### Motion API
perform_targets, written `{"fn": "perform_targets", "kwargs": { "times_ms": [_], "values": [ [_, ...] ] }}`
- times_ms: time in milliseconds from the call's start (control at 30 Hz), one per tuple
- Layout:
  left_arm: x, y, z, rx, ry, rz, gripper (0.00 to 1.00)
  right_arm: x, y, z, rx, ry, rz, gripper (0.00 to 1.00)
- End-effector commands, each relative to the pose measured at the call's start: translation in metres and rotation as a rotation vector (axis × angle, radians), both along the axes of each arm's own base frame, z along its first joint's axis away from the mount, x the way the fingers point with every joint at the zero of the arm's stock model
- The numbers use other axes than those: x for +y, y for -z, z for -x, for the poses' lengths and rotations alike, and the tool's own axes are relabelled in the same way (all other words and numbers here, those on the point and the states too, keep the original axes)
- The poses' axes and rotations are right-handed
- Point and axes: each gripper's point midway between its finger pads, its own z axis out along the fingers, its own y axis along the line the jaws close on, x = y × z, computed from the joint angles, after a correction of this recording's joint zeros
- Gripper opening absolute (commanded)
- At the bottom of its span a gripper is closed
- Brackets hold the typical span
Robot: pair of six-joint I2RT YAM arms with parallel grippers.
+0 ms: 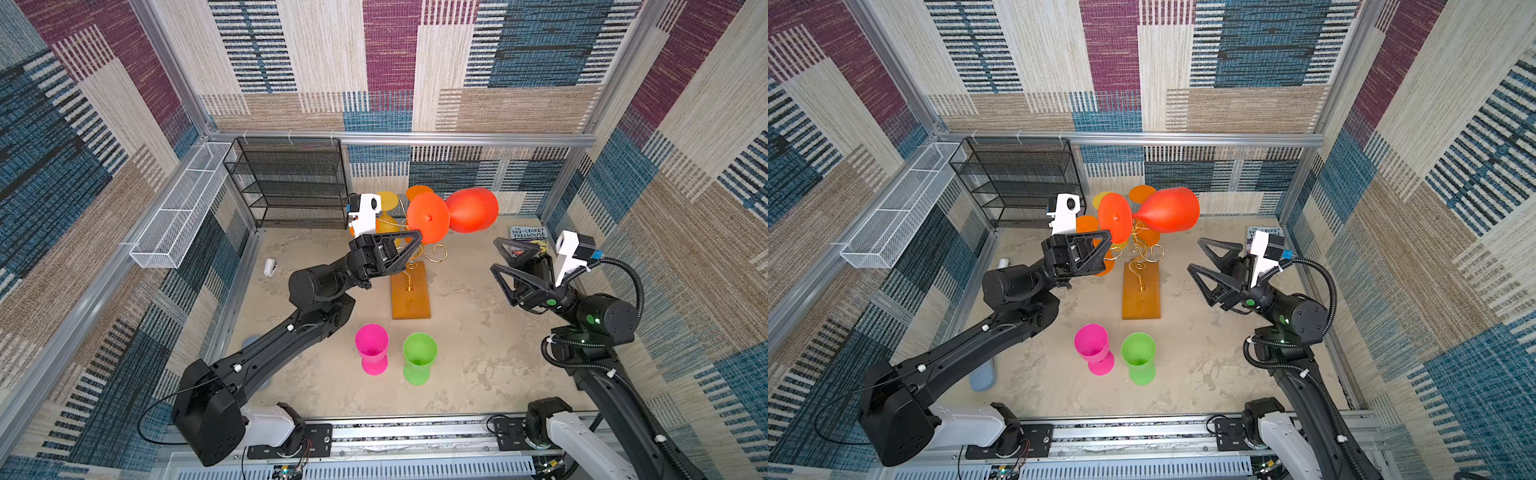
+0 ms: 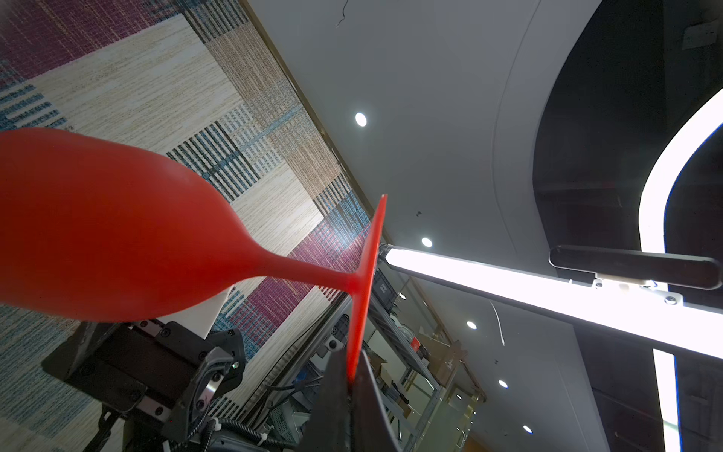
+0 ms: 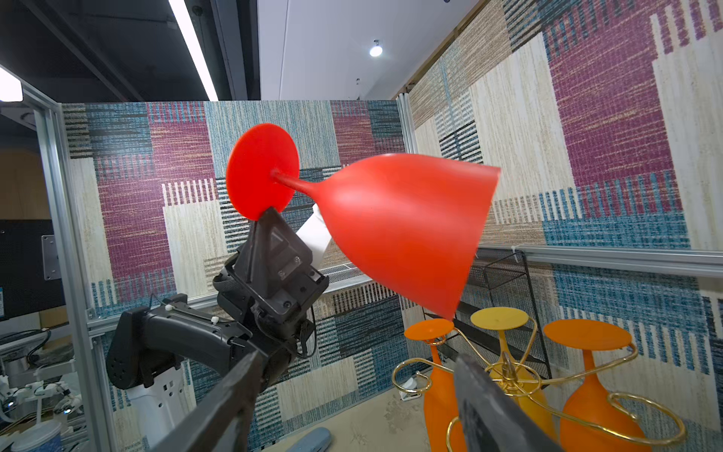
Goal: Take the wine glass off the wine glass rack
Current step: Place the wine glass at the center of the table.
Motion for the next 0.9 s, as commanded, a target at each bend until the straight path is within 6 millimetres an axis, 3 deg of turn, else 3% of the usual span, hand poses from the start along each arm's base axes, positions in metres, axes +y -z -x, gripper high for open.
{"fn": "perform_targets", "kwargs": {
  "times_ms": [0,300,500,667,867],
  "values": [
    [0.005,-0.003,0.007,-0.012,0.013,0.027,0.00,-0.004,-0.004,-0.008,-0.020,0.050,-0.009,0.78],
    [0.000,0.006,0.012,0.012,0.028,0.021,0.00,0.000,-0.023,-0.015,-0.073,0.045,0.004,0.78],
    [-0.003,0.009,0.016,0.023,0.046,0.028,0.00,0.004,-0.024,-0.022,-0.072,0.019,0.010,0.75],
    [-0.006,0.012,0.019,0.028,0.058,0.026,0.00,0.006,-0.022,-0.017,-0.095,-0.013,0.004,0.70],
    [-0.009,0.016,0.015,0.046,0.061,0.020,0.00,0.010,-0.018,0.003,-0.168,-0.067,0.038,0.58]
  ]
}}
